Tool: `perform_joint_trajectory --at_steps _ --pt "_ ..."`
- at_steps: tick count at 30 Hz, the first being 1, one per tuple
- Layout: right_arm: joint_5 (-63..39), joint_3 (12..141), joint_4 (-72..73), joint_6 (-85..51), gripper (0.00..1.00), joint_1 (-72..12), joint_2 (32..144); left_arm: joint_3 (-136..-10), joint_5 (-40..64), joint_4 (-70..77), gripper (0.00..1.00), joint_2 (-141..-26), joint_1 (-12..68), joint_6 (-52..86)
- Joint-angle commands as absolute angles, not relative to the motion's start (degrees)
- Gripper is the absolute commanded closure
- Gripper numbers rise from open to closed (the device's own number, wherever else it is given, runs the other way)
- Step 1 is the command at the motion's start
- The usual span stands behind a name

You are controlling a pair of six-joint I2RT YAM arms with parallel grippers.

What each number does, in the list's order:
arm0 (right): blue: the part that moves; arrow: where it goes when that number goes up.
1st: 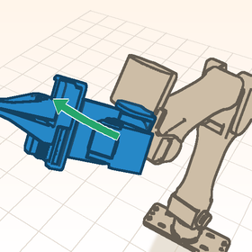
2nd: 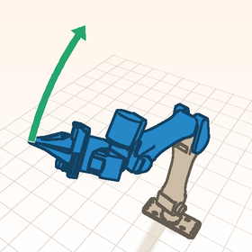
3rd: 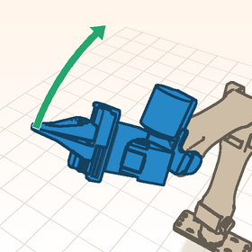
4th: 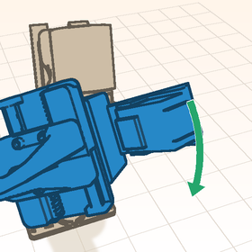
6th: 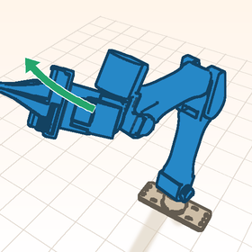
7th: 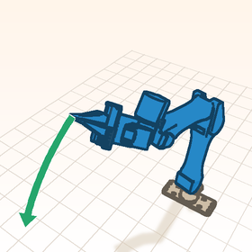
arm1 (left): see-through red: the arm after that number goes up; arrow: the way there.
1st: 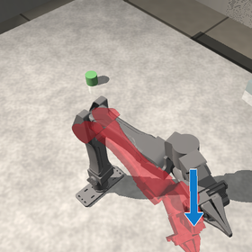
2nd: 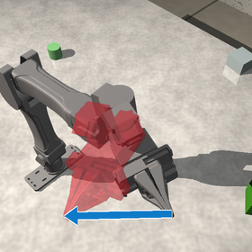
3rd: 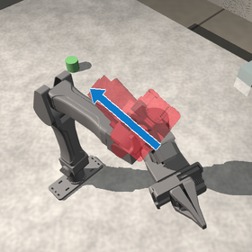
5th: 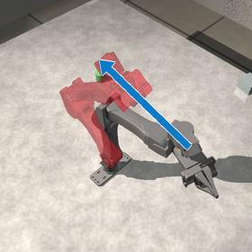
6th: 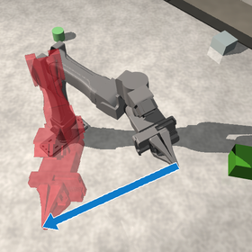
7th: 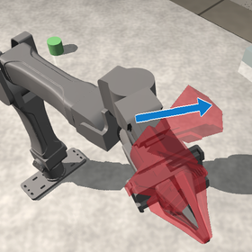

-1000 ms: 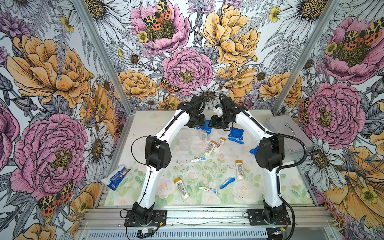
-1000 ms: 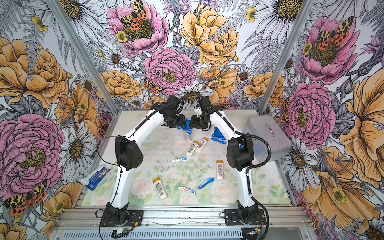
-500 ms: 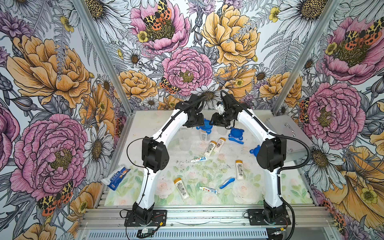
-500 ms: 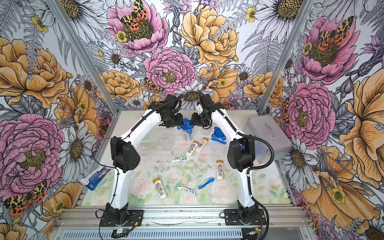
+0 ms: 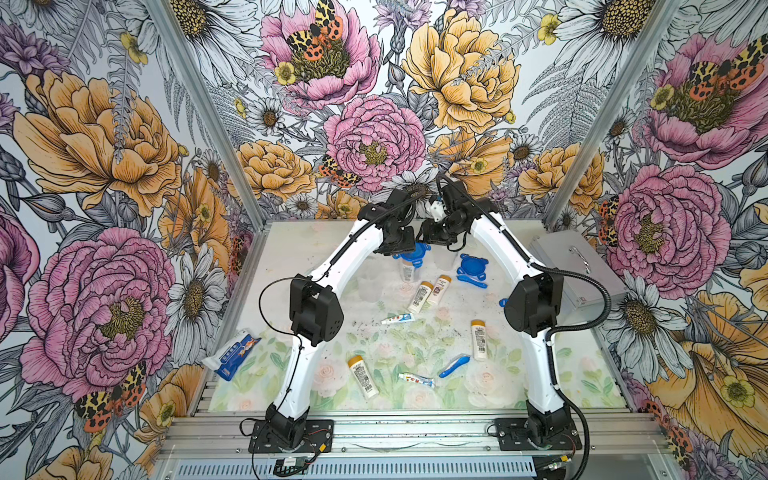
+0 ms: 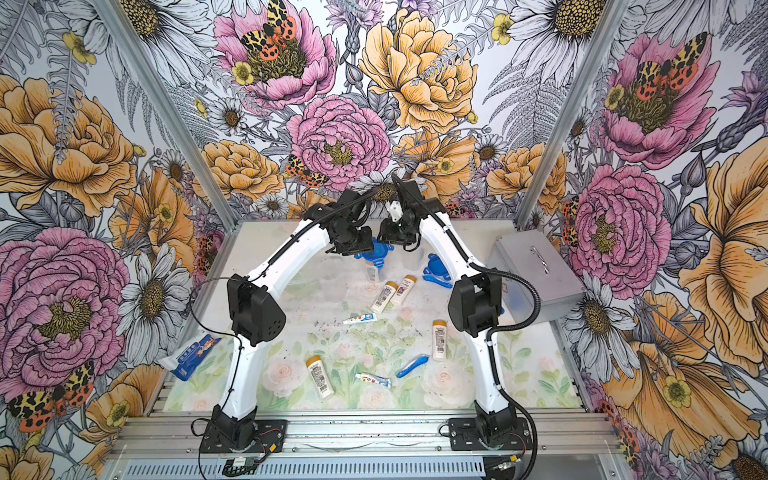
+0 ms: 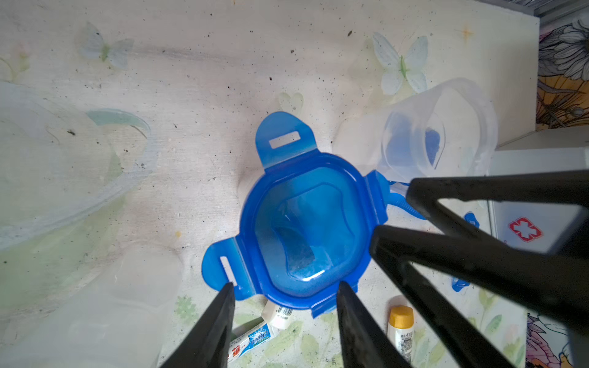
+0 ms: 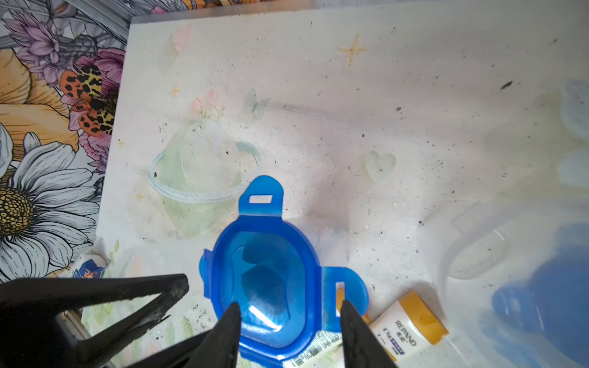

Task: Pack away toiletry kits
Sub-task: Close the fastener on the container.

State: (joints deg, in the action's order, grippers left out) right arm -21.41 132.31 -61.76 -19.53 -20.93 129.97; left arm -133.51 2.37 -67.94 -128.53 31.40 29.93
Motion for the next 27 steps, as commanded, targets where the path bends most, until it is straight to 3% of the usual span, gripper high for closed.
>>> perform_joint_trajectory --at_steps 1,27 --pt "-22.74 133.68 -62.81 -18.28 0.5 -20.65 130.99 -134.83 1.99 -67.71 0.5 -129.92 31.25 31.08" --pt "-28.04 130.56 -63.46 -20.19 0.51 -20.38 132.97 -135.39 6.52 -65.95 0.5 -134.51 29.88 31.57"
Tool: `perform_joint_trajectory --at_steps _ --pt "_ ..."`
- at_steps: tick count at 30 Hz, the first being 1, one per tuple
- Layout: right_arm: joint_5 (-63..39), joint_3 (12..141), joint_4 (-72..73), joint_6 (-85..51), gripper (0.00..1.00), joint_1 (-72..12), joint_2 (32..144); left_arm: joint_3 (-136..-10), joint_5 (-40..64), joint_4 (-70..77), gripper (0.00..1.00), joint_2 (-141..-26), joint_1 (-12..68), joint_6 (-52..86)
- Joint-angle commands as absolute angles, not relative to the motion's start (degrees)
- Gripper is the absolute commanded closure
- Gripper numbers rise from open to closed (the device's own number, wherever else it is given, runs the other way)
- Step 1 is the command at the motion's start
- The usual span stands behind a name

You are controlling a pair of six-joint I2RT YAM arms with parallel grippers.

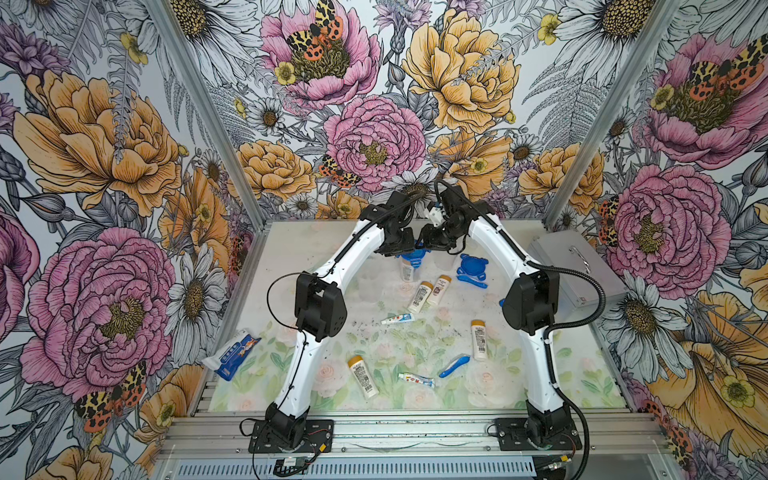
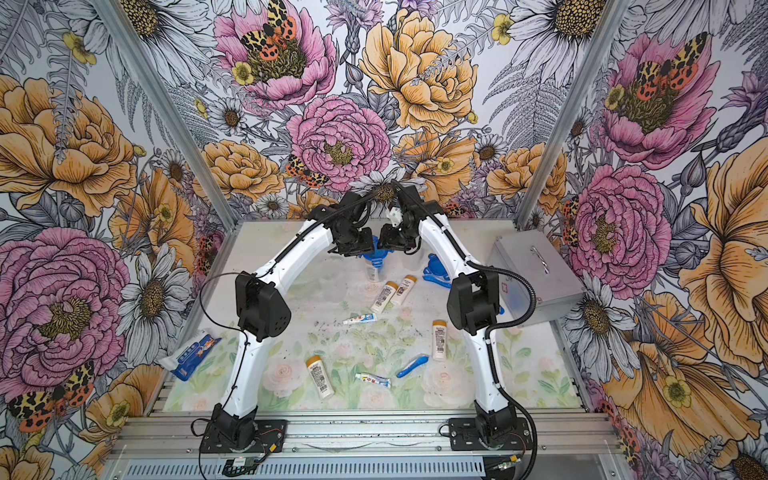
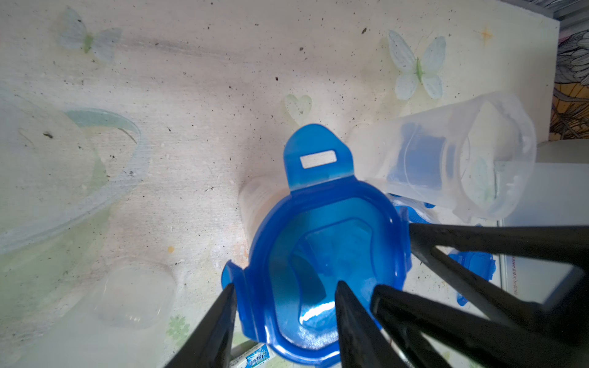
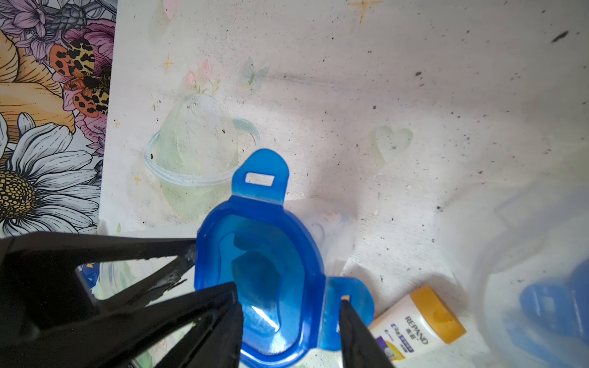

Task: Pack away toiletry kits
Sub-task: Close the fastener on the container.

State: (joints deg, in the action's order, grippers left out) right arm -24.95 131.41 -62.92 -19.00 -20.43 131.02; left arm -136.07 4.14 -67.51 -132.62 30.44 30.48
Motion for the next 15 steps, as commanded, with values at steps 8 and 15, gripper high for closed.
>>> perform_joint_trajectory --at_steps 8,15 --pt "-29.96 130.14 -63.37 -21.73 0.5 -19.94 133.92 -134.06 8.32 -64.46 0.43 -134.12 29.24 31.96" --pt "-30.06 130.36 -63.28 -21.89 0.49 -19.87 134.71 -132.3 10.77 -62.07 0.43 -134.0 28.48 32.55"
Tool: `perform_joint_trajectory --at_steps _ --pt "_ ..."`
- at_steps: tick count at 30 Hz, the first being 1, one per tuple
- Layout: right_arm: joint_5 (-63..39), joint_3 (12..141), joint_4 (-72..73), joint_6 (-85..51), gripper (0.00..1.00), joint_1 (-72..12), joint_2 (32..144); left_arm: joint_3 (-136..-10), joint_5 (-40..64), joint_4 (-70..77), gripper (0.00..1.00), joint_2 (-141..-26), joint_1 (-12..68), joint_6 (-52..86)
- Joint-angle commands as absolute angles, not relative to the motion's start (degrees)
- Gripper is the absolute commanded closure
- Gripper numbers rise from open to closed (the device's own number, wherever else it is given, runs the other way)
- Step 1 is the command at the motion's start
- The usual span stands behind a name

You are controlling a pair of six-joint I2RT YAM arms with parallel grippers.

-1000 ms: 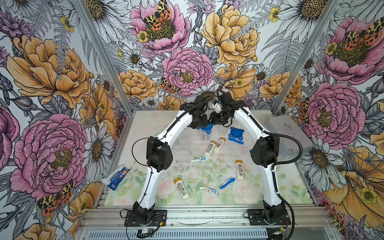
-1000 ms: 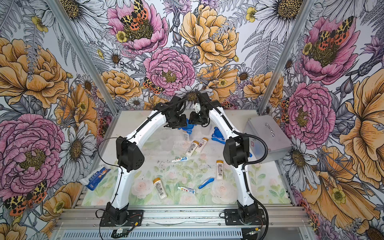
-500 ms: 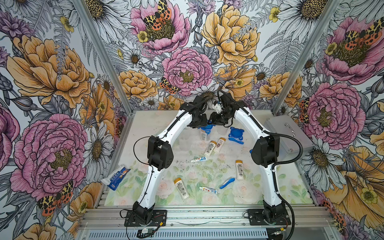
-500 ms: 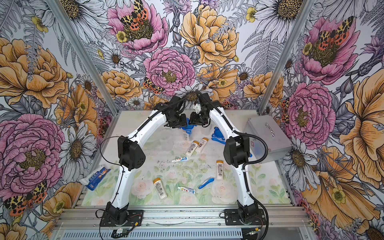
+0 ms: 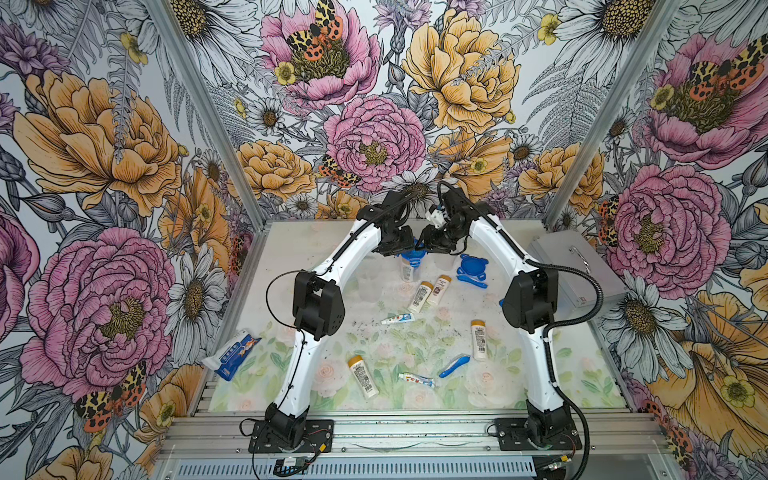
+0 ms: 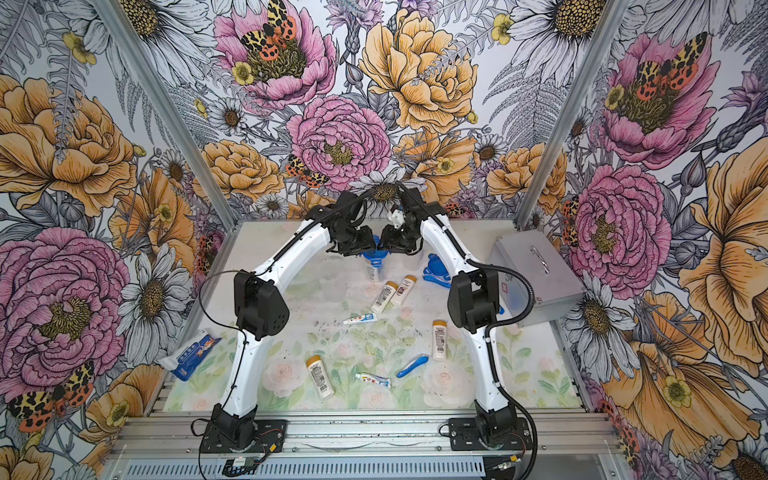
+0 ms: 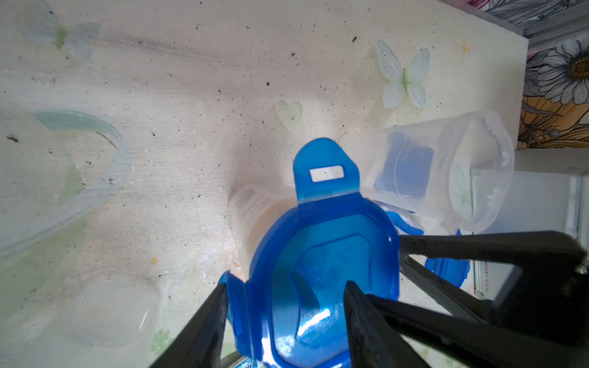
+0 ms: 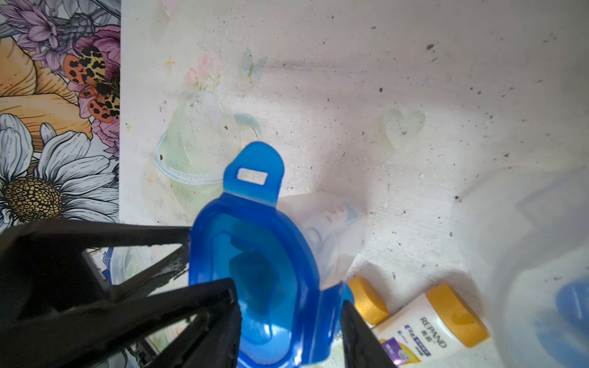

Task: Pack away toiletry kits
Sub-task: Close the fastener on the container.

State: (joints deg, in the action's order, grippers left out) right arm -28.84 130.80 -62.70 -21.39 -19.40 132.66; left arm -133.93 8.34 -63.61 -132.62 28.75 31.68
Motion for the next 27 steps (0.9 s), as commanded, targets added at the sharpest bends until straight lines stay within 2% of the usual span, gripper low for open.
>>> perform_joint_trajectory --at_steps 1,18,22,27 --pt "-30.21 130.51 -63.28 -21.93 0.49 -19.91 134.9 -132.24 11.37 -61.69 0.43 -134.01 28.41 32.68" --pt "-31.91 132.64 -63.28 -21.71 0.5 -20.48 136.65 -130.61 22.33 -55.28 0.45 -135.78 28.54 37.65" --pt "-31.33 132.71 -63.29 -21.67 0.5 -20.52 136.36 -129.76 21.65 -55.28 0.45 -135.13 28.26 37.88" --pt "-29.6 132.47 -63.37 -20.94 0.44 -19.89 135.05 -126.03 19.04 -55.2 0.43 -131.36 26.6 37.44"
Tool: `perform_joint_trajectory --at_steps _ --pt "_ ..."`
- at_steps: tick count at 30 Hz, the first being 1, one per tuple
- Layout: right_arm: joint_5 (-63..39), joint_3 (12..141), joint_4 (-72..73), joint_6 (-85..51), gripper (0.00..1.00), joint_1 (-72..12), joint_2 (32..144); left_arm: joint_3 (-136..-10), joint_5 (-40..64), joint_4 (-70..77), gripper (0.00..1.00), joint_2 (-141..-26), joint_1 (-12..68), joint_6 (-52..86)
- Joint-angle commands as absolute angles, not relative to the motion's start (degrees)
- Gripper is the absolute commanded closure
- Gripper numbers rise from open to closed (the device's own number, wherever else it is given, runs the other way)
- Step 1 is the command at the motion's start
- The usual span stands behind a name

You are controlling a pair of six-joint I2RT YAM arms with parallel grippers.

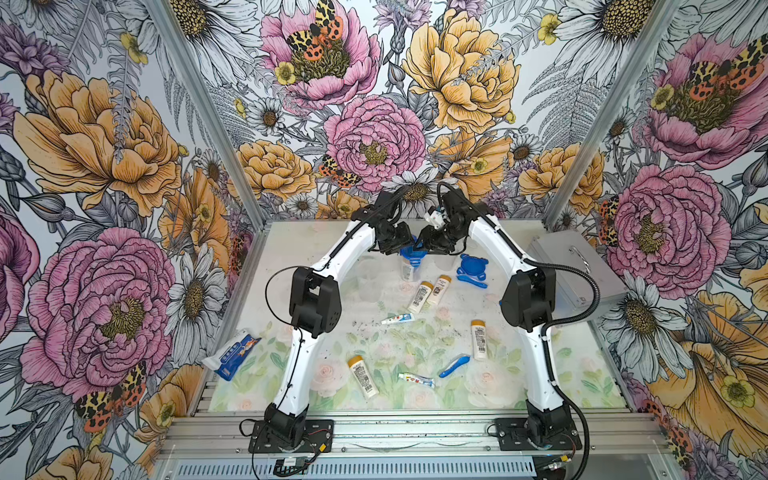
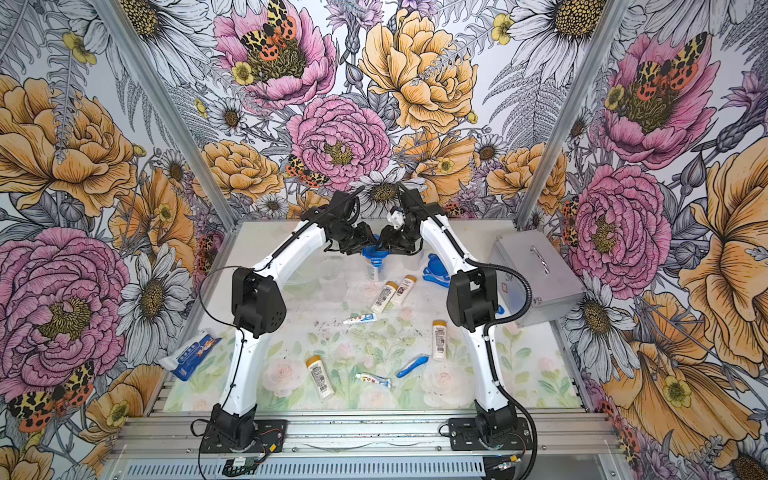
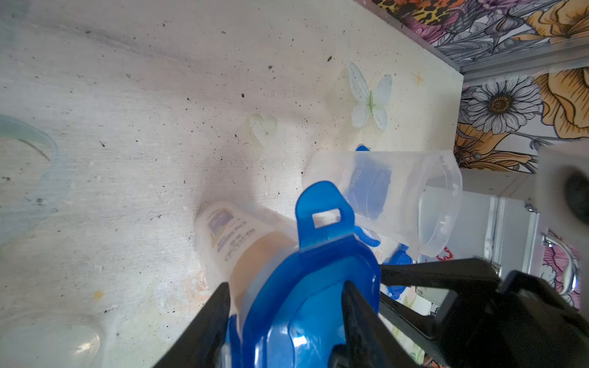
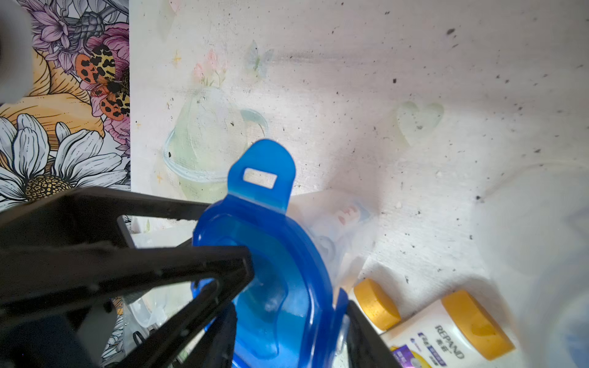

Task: Pack away toiletry kits
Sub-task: Close the fastener on the container.

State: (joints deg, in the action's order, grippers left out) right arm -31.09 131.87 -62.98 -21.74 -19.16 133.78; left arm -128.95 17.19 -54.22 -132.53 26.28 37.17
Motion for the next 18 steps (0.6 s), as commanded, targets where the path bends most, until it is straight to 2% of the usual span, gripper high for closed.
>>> perform_joint_trajectory --at_steps 1,5,10,13,14,16,18 --pt "-29.16 132.38 -63.45 -20.52 0.43 -19.8 134.64 -125.31 18.6 -55.26 0.42 -130.65 26.33 37.04" --pt "-27.77 132.09 -63.55 -19.52 0.37 -19.51 133.04 -124.4 18.58 -55.37 0.4 -129.08 25.6 35.86" --pt "-26.43 130.53 -63.72 -18.92 0.35 -19.47 130.79 -121.65 18.36 -55.55 0.31 -126.37 24.76 34.8" --pt "-25.21 127.58 -63.89 -18.76 0.36 -19.42 127.27 -122.13 17.8 -55.99 0.34 -125.42 24.09 33.56" --pt "-24.82 125.99 -63.95 -19.12 0.37 -19.43 125.75 -122.7 17.56 -55.99 0.41 -125.46 23.84 33.31" --pt "-24.57 121.21 -63.98 -20.18 0.41 -19.74 121.73 -124.56 16.26 -55.95 0.71 -126.09 23.25 32.23" --pt "-23.25 117.14 -63.98 -20.01 0.45 -20.33 118.79 -127.17 14.93 -55.99 0.91 -127.3 23.12 31.32"
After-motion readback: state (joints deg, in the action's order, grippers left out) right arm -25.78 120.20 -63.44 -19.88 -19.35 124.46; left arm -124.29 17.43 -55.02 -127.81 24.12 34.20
